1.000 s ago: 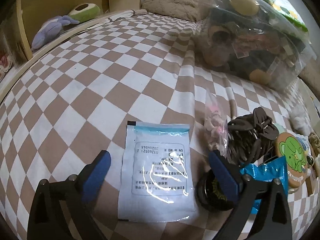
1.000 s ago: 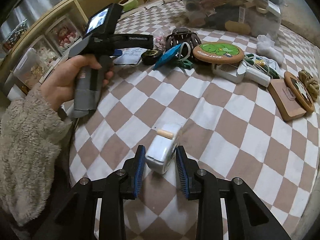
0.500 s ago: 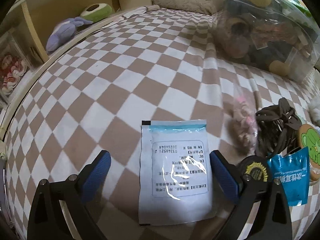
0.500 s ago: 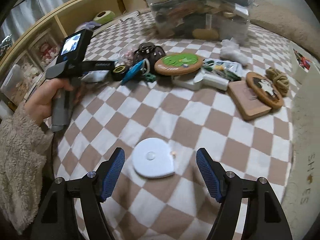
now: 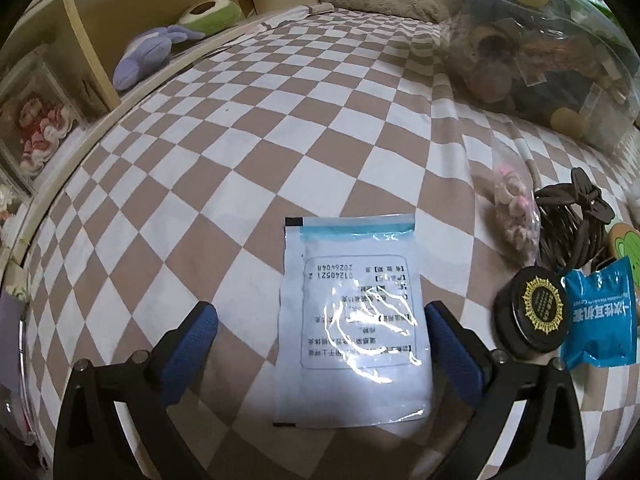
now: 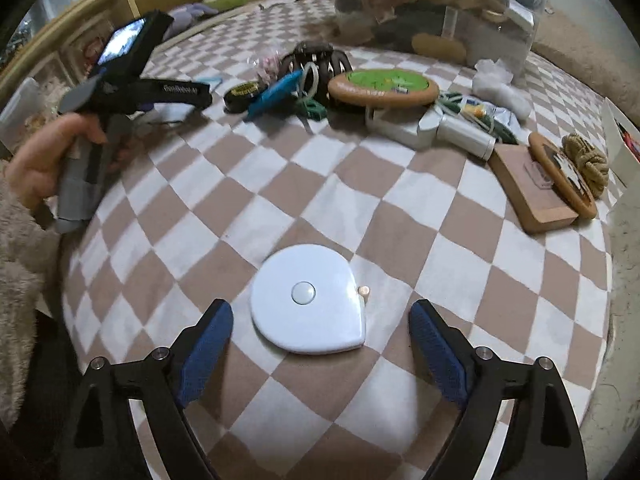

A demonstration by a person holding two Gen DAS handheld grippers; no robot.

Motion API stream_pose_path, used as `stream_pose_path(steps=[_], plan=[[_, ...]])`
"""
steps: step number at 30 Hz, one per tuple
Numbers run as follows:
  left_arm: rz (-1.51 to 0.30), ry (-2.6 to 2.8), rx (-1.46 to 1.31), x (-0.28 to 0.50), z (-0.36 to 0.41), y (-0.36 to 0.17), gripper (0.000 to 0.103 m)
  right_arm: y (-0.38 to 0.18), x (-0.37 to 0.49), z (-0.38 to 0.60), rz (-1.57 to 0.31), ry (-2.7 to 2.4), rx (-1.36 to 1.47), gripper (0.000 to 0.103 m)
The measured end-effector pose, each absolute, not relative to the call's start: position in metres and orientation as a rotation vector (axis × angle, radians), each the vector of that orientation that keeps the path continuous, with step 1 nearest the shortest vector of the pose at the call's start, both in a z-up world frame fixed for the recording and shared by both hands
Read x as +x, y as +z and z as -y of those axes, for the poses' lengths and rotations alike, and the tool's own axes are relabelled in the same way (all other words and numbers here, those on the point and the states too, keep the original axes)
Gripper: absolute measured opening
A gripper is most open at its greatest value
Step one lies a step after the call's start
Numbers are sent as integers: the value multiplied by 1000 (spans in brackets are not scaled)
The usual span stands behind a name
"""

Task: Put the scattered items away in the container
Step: 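Close the left gripper on the sachet while the right gripper grasps the tape measure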

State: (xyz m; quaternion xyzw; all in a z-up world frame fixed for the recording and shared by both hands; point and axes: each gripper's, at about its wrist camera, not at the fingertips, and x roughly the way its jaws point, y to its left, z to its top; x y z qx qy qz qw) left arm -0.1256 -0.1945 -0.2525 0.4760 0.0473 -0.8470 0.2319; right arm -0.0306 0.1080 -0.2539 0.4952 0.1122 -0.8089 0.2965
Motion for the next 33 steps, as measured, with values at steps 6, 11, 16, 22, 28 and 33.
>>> stream_pose_path(steps=[6,11,16,22,28,33], plan=[[-155,-2341,1291,-123,195,-253,103,-258,-33,-109,-176,-2218,1358,103],[-123,-2357,1280,-121,188,-251,97,-258,-26,-106,-222,-2249,1313,101],[-78,-2398,1288,-121,176,-247,75,-252,-27,-109,-231,-2295,1273,72],[-107,-2437,1286,-120,173,-244,56,-249,-27,-109,-242,-2295,1252,58],[-153,-2443,1269,-119,173,-241,50,-247,-30,-113,-214,-2282,1248,58],[-212,-2452,1252,-117,174,-239,47,-245,-33,-117,-192,-2291,1250,58]])
